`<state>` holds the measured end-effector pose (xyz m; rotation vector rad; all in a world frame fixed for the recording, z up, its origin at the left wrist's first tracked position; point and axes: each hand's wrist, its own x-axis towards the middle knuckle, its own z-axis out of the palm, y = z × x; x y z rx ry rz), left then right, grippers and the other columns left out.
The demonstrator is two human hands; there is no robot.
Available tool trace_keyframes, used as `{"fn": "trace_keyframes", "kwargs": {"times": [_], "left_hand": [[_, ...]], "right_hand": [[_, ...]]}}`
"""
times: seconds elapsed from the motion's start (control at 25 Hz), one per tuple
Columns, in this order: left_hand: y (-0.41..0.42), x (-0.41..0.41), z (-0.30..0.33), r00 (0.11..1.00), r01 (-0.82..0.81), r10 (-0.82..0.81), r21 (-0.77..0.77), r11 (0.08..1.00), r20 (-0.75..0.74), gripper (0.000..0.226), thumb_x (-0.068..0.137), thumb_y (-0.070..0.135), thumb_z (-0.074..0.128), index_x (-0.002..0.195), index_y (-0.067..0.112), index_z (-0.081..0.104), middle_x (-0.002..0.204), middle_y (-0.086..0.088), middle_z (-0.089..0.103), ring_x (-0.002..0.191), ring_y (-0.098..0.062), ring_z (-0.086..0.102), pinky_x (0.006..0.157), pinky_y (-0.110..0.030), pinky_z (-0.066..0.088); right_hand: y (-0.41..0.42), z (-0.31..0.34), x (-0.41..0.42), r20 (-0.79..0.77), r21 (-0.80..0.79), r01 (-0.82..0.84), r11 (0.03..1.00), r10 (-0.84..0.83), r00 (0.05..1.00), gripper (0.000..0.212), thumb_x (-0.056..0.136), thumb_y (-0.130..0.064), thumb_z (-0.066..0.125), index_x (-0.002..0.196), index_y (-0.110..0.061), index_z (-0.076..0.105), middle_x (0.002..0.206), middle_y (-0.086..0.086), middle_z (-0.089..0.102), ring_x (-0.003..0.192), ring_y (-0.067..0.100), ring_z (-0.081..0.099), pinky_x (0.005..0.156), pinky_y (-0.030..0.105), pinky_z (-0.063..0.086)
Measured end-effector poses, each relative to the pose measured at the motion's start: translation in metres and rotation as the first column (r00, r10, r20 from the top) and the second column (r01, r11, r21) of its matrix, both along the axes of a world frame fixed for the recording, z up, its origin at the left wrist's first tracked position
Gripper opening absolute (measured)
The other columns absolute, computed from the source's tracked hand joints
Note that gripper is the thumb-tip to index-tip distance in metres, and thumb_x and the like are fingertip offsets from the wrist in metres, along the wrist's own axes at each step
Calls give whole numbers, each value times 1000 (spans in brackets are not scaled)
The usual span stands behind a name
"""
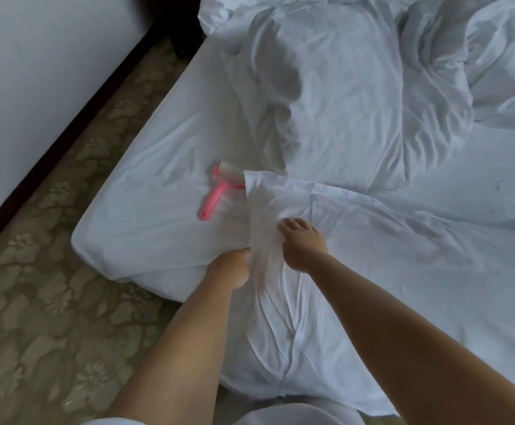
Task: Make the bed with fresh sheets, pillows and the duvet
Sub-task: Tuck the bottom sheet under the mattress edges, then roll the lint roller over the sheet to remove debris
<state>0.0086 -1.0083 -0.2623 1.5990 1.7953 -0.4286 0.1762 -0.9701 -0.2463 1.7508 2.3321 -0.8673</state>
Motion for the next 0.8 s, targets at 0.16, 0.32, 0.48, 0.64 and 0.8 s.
{"fn": "trace_keyframes", "kwargs": {"times": [0.16,0.32,0.48,0.64,0.8], "left_hand": [[46,-43,-15,999,-27,28,54,998,-30,56,98,15,37,151,25,22,152,-5,33,134,-28,39,107,-39,38],[77,-78,-46,999,-24,27,86,996,-33,49,96,15,40,145,16,34,143,-11,42,126,-32,46,98,-42,44],[118,-110,-77,991,-131,128,160,978,32,55,93,13,48,145,9,30,142,-14,37,123,-34,46,95,-42,43],[147,-143,-106,999,-23,19,108,994,37,66,93,19,54,148,8,19,144,-14,33,123,-34,47,94,-42,44],[174,-157,-129,1000,1,-3,130,992,14,42,90,26,58,127,11,45,124,-12,49,109,-33,55,77,-39,46]], "right_hand": [[41,-24,-42,10,-20,-70,997,70,998,49,93,-10,40,142,-17,40,155,-4,26,144,14,14,115,27,13],[60,-47,-78,81,-37,-59,998,62,995,46,92,-13,44,137,-18,48,146,-3,40,140,16,23,113,25,13],[83,-70,-124,73,-147,102,984,-92,993,48,93,-15,42,141,-22,43,145,0,44,135,20,34,111,29,21],[101,-98,-168,-25,-323,337,884,-364,931,47,98,-14,35,145,-18,38,147,6,41,133,26,39,106,31,33],[117,-116,-193,-47,-322,488,811,-529,848,42,99,-13,34,139,-15,45,141,11,48,127,29,46,97,30,39]]}}
